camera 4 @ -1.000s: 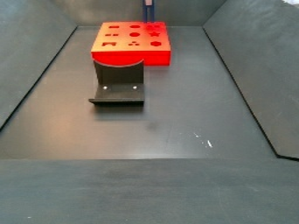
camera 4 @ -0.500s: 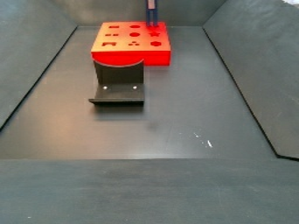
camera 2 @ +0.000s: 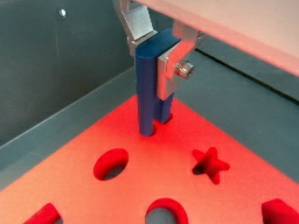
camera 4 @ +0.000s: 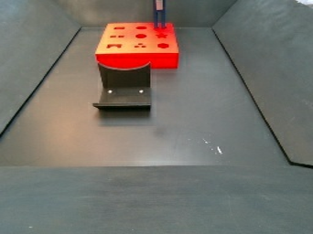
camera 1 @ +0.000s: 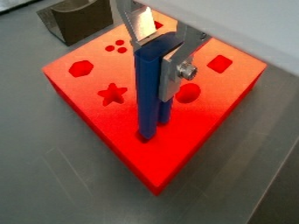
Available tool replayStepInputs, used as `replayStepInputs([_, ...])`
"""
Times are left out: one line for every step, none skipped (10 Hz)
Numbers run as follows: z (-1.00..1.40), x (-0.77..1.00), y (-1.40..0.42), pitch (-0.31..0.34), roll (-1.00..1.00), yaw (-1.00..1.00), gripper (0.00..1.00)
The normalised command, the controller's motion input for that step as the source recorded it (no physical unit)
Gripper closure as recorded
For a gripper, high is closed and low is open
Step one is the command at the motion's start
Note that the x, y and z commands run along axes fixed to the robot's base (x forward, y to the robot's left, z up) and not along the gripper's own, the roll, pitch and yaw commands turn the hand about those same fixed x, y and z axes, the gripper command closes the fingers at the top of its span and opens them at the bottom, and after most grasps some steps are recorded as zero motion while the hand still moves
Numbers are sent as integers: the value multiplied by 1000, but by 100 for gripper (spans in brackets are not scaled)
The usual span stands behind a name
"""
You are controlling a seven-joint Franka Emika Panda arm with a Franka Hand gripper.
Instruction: Insert the square-circle object.
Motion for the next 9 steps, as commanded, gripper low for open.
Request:
replayStepInputs([-134,0,171,-46,-20,0,100])
replayStepInputs([-123,-131,217,-27,-16,-86,100])
replayStepInputs([-51,-240,146,-33,-54,-171,100])
replayStepInputs([0,-97,-17,-7,0,-46,100])
replayStepInputs([0,0,-226,0,0,0,100])
replayStepInputs([0,109,-223,0,6,31,100])
replayStepInputs([-80,123,-83,-4,0,40,100])
replayStepInputs([-117,0,0,-14,0,0,100])
replayStepInputs([-163,0,0,-10,7,0,100])
